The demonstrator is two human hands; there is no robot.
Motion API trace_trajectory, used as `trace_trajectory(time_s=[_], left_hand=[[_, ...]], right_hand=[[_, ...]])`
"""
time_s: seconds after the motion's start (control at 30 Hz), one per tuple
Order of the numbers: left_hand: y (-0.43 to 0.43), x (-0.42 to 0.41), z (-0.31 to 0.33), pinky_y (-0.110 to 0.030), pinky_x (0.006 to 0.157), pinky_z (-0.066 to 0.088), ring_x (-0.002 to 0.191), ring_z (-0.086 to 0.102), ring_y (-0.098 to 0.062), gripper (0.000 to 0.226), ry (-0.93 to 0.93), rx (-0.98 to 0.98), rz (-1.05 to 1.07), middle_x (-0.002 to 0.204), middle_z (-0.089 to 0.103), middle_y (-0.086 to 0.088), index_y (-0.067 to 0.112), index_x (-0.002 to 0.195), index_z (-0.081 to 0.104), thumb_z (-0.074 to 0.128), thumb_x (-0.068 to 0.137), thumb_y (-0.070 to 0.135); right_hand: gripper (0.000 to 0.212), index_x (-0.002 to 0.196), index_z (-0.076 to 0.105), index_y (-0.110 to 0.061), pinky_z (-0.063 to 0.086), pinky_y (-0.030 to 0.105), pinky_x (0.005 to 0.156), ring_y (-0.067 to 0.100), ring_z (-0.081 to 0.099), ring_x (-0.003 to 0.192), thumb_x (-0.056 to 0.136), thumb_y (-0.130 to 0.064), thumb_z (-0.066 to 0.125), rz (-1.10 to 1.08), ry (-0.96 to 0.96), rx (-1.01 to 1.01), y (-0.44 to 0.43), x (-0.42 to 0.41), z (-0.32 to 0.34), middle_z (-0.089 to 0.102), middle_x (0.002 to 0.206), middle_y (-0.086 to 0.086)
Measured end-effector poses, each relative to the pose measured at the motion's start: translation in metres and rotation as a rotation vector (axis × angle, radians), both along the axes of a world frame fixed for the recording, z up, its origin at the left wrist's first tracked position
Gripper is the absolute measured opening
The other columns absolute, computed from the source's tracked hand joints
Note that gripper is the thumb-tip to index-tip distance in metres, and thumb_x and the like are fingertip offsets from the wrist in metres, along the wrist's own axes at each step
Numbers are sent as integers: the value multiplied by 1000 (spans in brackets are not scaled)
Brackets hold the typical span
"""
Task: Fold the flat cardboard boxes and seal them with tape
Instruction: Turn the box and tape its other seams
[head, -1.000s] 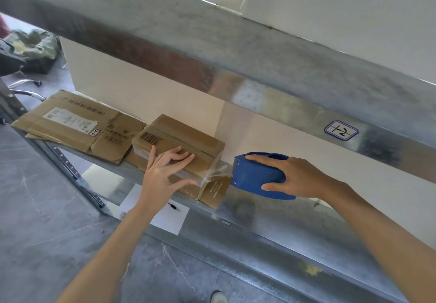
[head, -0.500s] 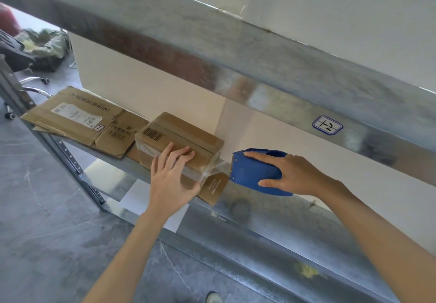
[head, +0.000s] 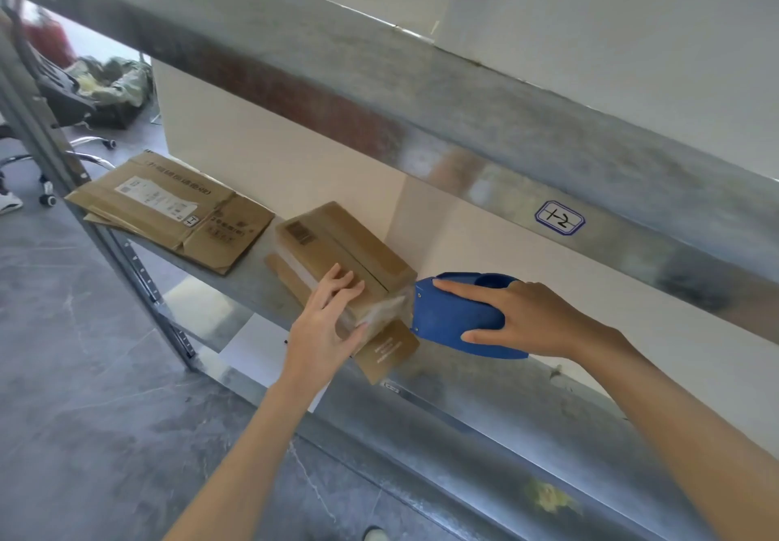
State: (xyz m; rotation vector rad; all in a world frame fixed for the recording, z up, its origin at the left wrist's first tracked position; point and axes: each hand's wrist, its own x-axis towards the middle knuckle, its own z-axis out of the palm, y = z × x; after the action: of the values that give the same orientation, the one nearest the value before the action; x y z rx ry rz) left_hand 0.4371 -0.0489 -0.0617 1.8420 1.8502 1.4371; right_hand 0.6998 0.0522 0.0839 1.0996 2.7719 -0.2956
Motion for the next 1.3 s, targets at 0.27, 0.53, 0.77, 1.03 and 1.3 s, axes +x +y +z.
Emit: trace_trajectory(time_s=[0.27, 0.53, 0.77, 1.03, 1.3], left_hand=[[-20, -51, 7, -32, 116, 33, 146, 31, -10, 46, 3, -92, -185, 139, 55, 3, 16, 120, 64, 84, 78, 18], [-20, -37, 0, -19, 115, 29, 147, 29, -12, 37, -15, -14, -102, 150, 45, 7, 15, 113, 61, 78, 82, 27], [-18, -39, -6, -31, 117, 32, 146, 33, -16, 37, -59, -3, -138, 147, 50, 3, 13, 113, 62, 77, 83, 28], [-17, -41, -9, -39, 116, 36, 145, 33, -16, 33, -55, -6, -140, 147, 50, 4, 15, 112, 62, 77, 85, 26], [-17, -40, -8, -43, 115, 36, 146, 32, -16, 32, -56, -18, -138, 147, 50, 3, 15, 112, 62, 77, 85, 25]], right_hand=[[72, 134, 7, -79, 40, 19, 58, 3, 49, 61, 89, -56, 58, 124, 44, -127, -17, -23, 6, 51, 71, -10], [71, 139, 3, -74, 30, 18, 57, 3, 42, 62, 93, -56, 53, 167, 18, -53, -9, -37, -2, 48, 75, -14], [71, 137, 2, -76, 35, 18, 55, 12, 52, 60, 92, -58, 53, 181, 2, -92, 5, -34, -6, 63, 82, -1], [71, 133, 4, -80, 42, 20, 54, 11, 55, 57, 89, -60, 55, 143, 27, -98, 26, -21, -10, 59, 72, -8], [71, 132, 6, -81, 47, 29, 55, 13, 54, 56, 86, -62, 57, 60, 33, -97, 41, 2, -13, 58, 67, -4]])
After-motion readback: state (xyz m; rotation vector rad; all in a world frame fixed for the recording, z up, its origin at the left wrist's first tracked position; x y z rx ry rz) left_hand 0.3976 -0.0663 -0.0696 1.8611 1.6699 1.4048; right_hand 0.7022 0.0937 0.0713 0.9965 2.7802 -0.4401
